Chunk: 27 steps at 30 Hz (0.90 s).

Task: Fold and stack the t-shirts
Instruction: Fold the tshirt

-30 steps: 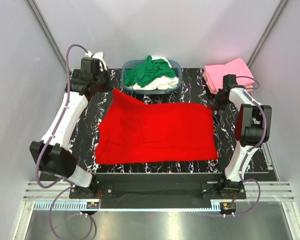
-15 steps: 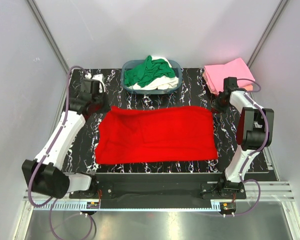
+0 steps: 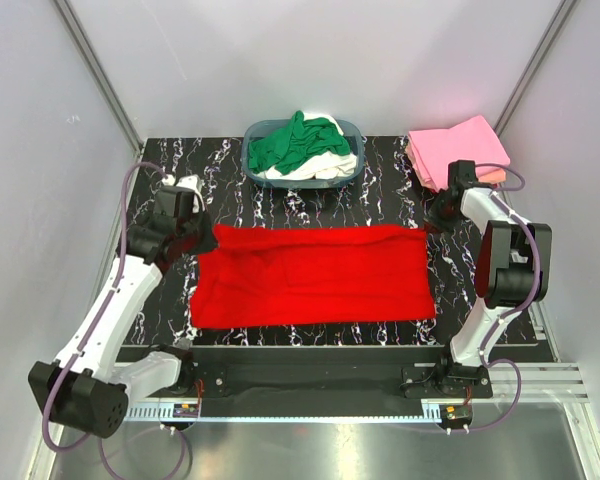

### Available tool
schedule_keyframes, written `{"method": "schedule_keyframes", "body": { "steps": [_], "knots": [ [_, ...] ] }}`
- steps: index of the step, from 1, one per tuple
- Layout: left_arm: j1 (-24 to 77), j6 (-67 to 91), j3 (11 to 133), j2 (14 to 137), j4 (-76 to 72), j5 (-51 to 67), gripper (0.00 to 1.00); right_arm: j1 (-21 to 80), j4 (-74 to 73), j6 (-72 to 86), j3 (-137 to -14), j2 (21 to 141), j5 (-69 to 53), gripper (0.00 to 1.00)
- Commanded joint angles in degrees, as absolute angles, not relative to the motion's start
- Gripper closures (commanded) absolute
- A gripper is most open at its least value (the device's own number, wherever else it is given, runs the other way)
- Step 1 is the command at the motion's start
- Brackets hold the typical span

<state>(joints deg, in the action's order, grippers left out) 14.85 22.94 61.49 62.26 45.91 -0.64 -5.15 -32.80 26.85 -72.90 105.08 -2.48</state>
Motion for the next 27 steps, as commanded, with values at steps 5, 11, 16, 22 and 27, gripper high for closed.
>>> {"method": "schedule_keyframes", "body": {
  "steps": [5, 11, 16, 22, 27],
  "knots": [
    [16.2, 25.5, 57.4, 56.3, 48.2, -0.8, 1.0, -5.6, -32.3, 28.2, -70.8, 102.3, 1.2, 1.0],
    [16.3, 26.0, 57.0, 52.7, 51.9, -2.2, 1.0, -5.7, -32.7, 28.2, -70.0, 101.9, 2.6, 1.0],
    [16.3, 26.1, 57.3, 50.6, 54.6, -2.2, 1.0, -5.7, -32.8, 28.2, -70.1, 101.6, 2.6, 1.0],
    [16.3, 26.9, 56.3, 48.8, 56.5, -1.7, 1.0, -5.7, -33.1, 28.5, -69.5, 101.1, 3.2, 1.0],
    [16.6, 28.6, 54.9, 48.3, 59.3, -0.4, 0.98, -6.0, -34.5, 28.8, -67.8, 100.1, 6.0, 0.48]
  ]
}}
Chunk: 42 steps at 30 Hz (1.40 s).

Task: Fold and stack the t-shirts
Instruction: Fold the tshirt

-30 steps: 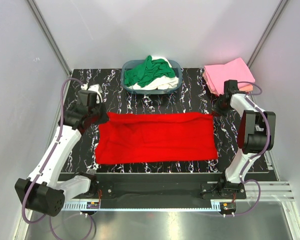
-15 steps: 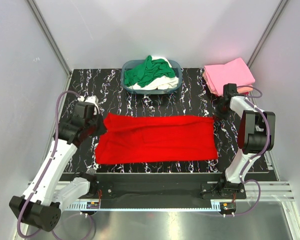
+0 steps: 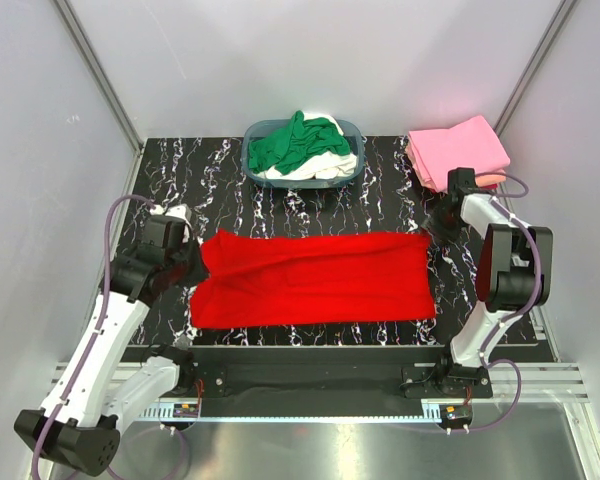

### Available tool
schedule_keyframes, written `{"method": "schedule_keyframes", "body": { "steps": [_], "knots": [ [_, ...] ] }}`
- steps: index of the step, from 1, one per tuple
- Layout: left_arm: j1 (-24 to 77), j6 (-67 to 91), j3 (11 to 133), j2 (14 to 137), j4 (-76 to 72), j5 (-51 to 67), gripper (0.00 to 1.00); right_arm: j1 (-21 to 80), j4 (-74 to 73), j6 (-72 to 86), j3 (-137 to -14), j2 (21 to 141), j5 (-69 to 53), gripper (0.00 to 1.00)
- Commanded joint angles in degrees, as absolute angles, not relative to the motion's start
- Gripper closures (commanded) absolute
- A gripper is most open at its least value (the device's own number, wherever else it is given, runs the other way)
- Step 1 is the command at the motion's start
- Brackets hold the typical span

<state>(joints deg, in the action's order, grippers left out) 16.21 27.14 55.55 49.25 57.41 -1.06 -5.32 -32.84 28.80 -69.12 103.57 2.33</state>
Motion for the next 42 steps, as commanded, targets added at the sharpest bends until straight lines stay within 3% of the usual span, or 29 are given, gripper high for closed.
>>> {"method": "schedule_keyframes", "body": {
  "steps": [1, 2, 3, 5, 6, 8, 13, 22, 31, 42],
  "knots": [
    [16.6, 28.9, 54.9, 47.8, 60.8, -0.4, 0.93, -6.2, -34.7, 29.3, -67.1, 99.5, 6.6, 0.33],
    [16.6, 29.1, 55.2, 47.5, 61.7, -0.4, 0.68, -6.6, -34.5, 29.6, -66.5, 98.7, 8.0, 0.18],
    [16.6, 29.4, 55.5, 46.8, 63.4, 1.3, 0.58, -7.7, -34.2, 30.0, -65.1, 97.2, 8.3, 0.02],
    [16.6, 29.6, 56.5, 45.9, 65.2, 2.3, 0.44, -8.9, -34.0, 30.6, -64.8, 96.0, 8.5, 0.0],
    [16.6, 30.1, 57.0, 45.3, 66.1, 2.7, 0.31, -9.4, -34.4, 30.6, -65.5, 95.3, 8.5, 0.0],
    [16.6, 30.6, 58.2, 43.9, 67.6, 5.2, 0.25, -9.8, -35.2, 30.3, -66.9, 95.0, 8.7, 0.0],
    [16.6, 31.3, 57.1, 44.6, 63.5, 6.1, 0.24, -9.6, -35.4, 30.8, -69.3, 92.2, 3.3, 0.03],
    [16.7, 34.5, 49.9, 59.7, 43.0, 5.3, 0.3, -2.4, -29.8, 26.9, -65.7, 88.2, -12.9, 0.29],
    [17.0, 38.6, 47.5, 81.1, 29.1, 2.6, 0.38, 7.4, -25.3, 26.5, -65.7, 102.1, -16.5, 0.49],
    [12.4, 38.1, 57.5, 99.9, 30.7, 1.5, 0.42, 14.6, -23.7, 31.5, -54.4, 102.1, -11.7, 0.51]
  ]
}}
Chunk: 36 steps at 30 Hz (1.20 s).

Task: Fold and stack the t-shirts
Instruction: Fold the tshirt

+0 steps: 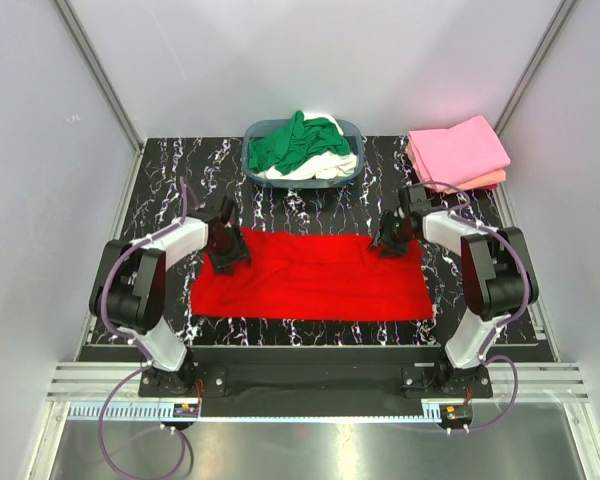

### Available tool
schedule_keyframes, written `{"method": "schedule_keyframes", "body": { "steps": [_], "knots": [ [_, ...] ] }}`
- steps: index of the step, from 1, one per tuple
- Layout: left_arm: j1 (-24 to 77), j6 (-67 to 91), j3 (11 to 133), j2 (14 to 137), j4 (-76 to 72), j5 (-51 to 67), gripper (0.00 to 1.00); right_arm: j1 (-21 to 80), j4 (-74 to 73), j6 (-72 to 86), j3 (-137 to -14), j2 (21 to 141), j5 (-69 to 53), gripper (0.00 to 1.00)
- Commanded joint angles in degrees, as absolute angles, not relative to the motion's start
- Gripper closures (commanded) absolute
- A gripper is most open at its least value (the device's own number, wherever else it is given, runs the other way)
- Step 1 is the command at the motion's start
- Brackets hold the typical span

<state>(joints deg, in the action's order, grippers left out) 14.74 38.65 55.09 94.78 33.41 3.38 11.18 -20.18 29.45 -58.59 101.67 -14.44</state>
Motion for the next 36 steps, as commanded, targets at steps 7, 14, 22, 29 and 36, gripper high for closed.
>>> {"method": "schedule_keyframes", "body": {
  "steps": [7, 14, 22, 29, 36],
  "knots": [
    [5.9, 36.1, 76.0, 112.5, 37.6, 1.0, 0.42, 24.0, -24.7, 40.5, -52.2, 98.4, -11.5, 0.47],
    [0.3, 29.5, 108.2, 132.0, 52.9, -4.5, 0.44, 39.9, -22.8, 49.7, -63.9, 105.9, -16.7, 0.37],
    [0.1, 19.0, 140.3, 143.1, 56.5, -0.8, 0.34, 51.3, -31.5, 44.7, -83.8, 111.2, -26.8, 0.2],
    [0.1, 20.5, 122.7, 121.3, 53.5, -3.3, 0.08, 49.6, -46.4, 35.1, -83.7, 104.6, -8.7, 0.13],
    [1.9, 26.6, 83.0, 102.1, 42.4, -1.9, 0.11, 44.7, -45.3, 31.6, -79.0, 105.4, -2.7, 0.21]
  ]
}}
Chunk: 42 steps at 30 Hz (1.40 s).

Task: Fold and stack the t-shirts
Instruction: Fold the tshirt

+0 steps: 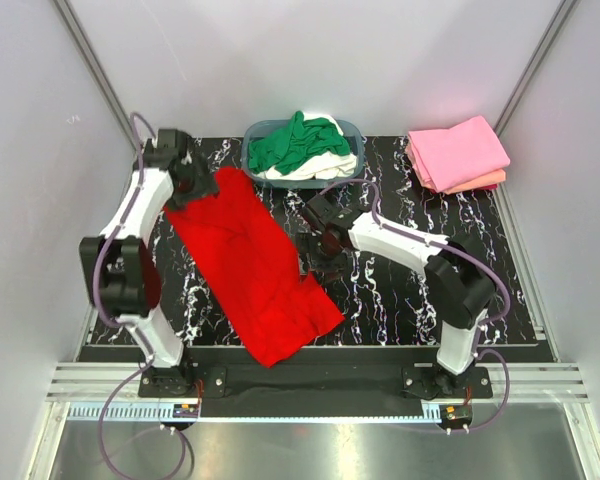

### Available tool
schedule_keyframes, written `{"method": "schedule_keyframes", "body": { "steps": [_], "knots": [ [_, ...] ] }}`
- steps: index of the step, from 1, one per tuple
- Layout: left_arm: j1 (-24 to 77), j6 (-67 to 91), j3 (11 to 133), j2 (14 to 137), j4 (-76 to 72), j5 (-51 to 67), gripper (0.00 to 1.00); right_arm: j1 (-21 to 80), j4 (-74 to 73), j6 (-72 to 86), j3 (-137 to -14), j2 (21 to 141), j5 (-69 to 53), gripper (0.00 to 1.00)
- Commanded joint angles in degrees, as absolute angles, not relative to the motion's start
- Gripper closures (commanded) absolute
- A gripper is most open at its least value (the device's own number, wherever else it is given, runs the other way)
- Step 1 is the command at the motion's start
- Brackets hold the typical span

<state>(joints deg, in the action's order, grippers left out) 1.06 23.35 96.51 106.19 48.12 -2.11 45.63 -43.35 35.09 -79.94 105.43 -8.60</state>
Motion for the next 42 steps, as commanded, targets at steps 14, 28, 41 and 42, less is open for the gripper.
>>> {"method": "schedule_keyframes", "body": {
  "steps": [14, 28, 41, 42],
  "knots": [
    [1.6, 27.5, 104.9, 131.3, 49.6, -1.8, 0.15, 44.7, -42.5, 31.6, -73.9, 105.9, -5.9, 0.19],
    [-4.7, 22.9, 136.5, 145.8, 60.8, -1.0, 0.2, 44.7, -47.2, 27.7, -80.5, 101.2, -7.4, 0.15],
    [-3.5, 20.1, 127.8, 127.1, 48.4, -8.2, 0.25, 44.8, -37.9, 31.3, -79.4, 103.0, -13.8, 0.16],
    [-3.2, 19.9, 129.6, 128.3, 48.2, -7.8, 0.26, 45.0, -36.1, 31.6, -77.7, 102.7, -16.1, 0.16]
  ]
}}
